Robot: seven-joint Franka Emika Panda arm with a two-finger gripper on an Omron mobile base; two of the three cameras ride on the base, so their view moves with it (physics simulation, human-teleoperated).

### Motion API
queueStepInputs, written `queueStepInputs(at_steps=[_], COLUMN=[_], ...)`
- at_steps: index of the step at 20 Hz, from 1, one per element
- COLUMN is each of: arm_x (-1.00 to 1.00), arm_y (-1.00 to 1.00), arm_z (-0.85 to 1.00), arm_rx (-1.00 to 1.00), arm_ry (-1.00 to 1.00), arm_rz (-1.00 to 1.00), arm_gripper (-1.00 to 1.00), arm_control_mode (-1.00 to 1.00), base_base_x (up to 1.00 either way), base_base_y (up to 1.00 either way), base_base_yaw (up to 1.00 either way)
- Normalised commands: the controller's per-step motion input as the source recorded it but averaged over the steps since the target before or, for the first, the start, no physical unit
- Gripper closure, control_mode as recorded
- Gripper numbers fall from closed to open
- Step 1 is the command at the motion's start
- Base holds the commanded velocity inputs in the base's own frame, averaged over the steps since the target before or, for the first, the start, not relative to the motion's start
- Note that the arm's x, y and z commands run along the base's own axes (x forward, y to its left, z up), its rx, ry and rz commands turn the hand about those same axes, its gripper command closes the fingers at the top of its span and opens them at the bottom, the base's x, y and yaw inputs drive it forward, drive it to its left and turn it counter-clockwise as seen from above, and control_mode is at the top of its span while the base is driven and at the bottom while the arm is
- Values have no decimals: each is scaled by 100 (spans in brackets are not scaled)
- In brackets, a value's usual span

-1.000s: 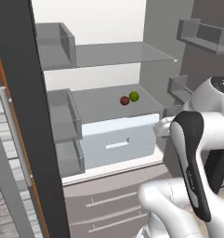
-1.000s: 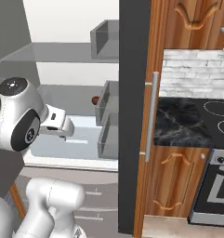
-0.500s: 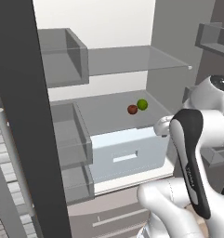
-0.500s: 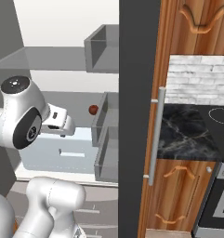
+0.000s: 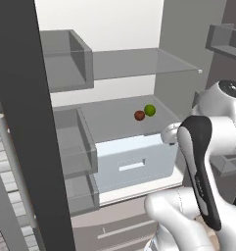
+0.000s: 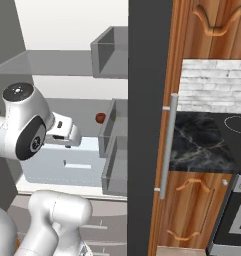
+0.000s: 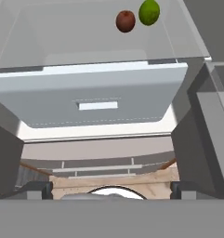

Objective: Open the fridge, remove the apple, lime, and fish, and place them on any counter.

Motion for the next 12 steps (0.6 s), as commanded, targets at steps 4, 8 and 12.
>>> queueStepInputs(at_steps=[4,8,12], arm_x=[67,64,61], arm_y=[27,18,6], arm_z=[-32,-17,-9], arm_rx=[-7,-2,0], arm_ry=[0,2,14], arm_rz=[-9,-17,-12], arm_gripper=[-100,-100,-100], arm_control_mode=[-100,-100,-100], base_base_x=[0,0,0], base_base_y=[0,0,0], base_base_yaw=[0,0,0])
